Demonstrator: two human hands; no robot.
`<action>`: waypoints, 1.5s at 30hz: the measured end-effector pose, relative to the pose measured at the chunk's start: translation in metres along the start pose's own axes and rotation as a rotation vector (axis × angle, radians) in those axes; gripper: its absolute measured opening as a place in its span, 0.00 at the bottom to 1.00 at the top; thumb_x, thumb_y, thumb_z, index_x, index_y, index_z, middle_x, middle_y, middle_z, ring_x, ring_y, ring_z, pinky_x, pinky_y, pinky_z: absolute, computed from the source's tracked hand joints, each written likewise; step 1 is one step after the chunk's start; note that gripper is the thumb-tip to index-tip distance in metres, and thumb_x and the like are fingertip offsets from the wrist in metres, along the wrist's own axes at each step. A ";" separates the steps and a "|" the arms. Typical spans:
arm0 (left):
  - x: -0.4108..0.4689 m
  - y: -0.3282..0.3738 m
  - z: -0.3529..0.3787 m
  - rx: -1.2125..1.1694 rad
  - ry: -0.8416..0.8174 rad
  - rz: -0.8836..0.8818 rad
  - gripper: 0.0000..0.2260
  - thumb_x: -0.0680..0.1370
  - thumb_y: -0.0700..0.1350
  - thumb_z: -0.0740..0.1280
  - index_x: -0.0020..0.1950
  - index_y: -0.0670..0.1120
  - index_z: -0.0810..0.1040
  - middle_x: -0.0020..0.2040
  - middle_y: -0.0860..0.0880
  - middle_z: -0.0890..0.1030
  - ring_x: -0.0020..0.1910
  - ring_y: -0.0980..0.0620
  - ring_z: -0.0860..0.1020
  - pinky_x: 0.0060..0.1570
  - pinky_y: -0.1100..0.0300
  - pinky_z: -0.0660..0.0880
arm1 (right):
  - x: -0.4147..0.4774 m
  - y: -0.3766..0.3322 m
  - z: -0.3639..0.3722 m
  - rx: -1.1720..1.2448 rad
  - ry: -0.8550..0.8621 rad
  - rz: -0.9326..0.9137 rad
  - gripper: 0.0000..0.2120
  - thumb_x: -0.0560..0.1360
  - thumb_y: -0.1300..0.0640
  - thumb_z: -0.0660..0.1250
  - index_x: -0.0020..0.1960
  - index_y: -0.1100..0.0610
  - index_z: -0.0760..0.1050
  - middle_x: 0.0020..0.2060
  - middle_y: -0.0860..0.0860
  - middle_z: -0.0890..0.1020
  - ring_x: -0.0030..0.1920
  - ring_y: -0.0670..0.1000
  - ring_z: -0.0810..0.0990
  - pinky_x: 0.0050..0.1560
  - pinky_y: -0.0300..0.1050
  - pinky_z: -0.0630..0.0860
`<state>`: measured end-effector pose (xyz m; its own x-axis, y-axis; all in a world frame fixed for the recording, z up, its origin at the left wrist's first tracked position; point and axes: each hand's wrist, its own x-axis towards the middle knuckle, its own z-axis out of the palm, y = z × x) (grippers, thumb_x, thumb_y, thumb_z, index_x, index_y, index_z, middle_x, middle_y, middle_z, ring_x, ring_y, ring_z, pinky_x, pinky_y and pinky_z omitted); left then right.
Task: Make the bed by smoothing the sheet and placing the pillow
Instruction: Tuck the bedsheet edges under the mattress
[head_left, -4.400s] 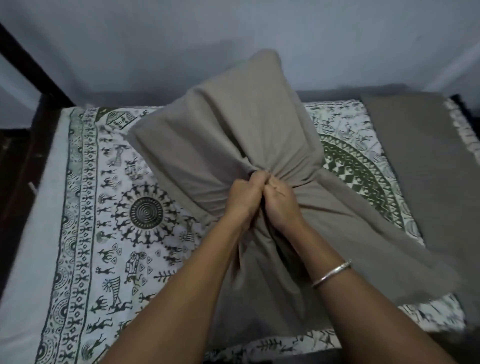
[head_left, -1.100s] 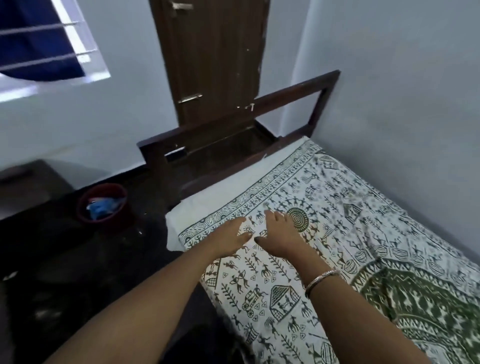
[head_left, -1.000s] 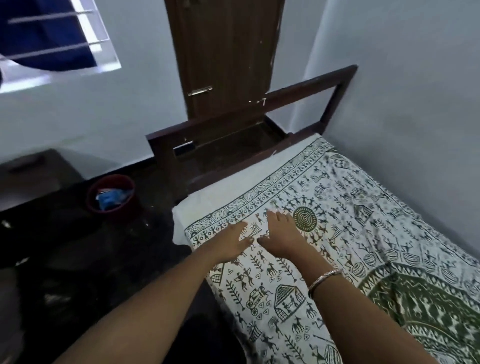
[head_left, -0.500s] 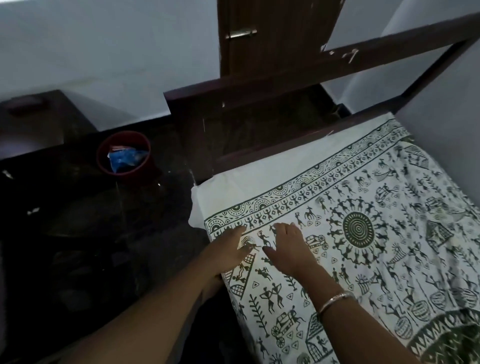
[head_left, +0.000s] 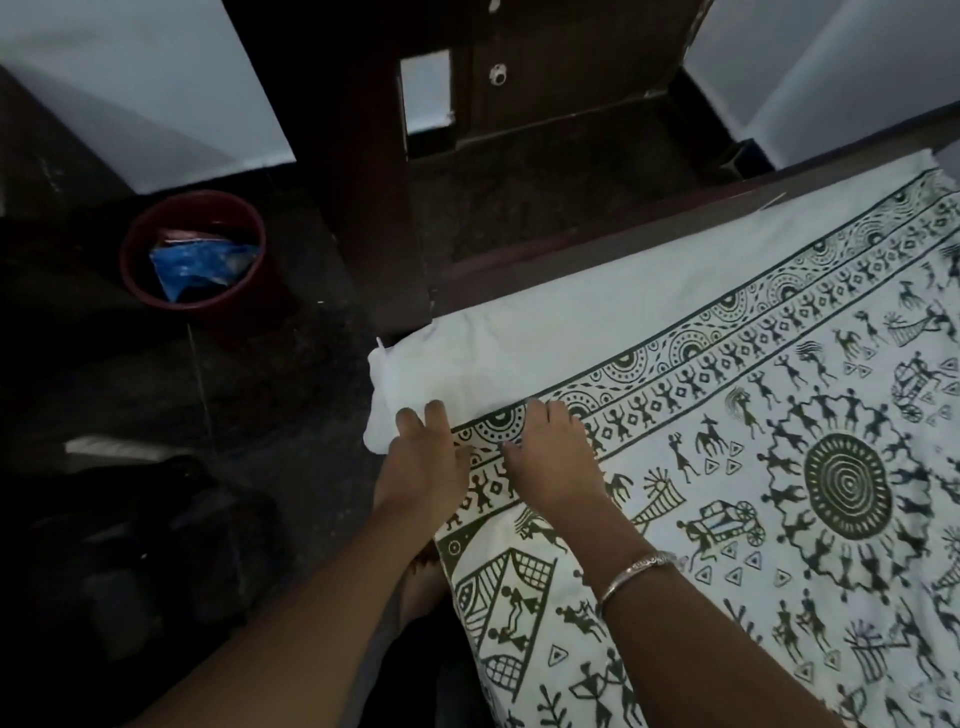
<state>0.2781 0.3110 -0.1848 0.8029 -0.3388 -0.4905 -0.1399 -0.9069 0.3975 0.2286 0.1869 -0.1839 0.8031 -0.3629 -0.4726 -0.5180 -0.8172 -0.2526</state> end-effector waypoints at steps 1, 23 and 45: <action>0.006 -0.005 0.003 0.012 0.004 -0.003 0.22 0.79 0.49 0.62 0.70 0.45 0.58 0.62 0.41 0.63 0.54 0.39 0.74 0.48 0.49 0.74 | 0.006 -0.001 0.005 0.018 0.008 0.016 0.26 0.80 0.49 0.61 0.71 0.61 0.58 0.67 0.58 0.65 0.66 0.58 0.65 0.65 0.49 0.65; 0.069 -0.050 -0.019 0.024 0.220 0.019 0.16 0.81 0.50 0.58 0.67 0.48 0.63 0.60 0.41 0.71 0.52 0.37 0.75 0.43 0.50 0.70 | 0.080 -0.032 0.005 0.047 0.205 -0.055 0.16 0.81 0.56 0.56 0.68 0.53 0.64 0.58 0.58 0.73 0.52 0.60 0.76 0.44 0.46 0.66; 0.107 -0.052 -0.020 -0.049 0.015 0.147 0.27 0.75 0.51 0.57 0.73 0.45 0.60 0.64 0.39 0.70 0.58 0.37 0.73 0.47 0.55 0.66 | 0.128 -0.067 -0.007 -0.471 -0.050 -0.397 0.28 0.77 0.44 0.53 0.74 0.53 0.59 0.74 0.47 0.62 0.74 0.53 0.55 0.68 0.58 0.55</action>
<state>0.3829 0.3266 -0.2427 0.7846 -0.4628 -0.4126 -0.2283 -0.8344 0.5017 0.3678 0.1923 -0.2217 0.8874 0.0214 -0.4605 0.0123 -0.9997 -0.0229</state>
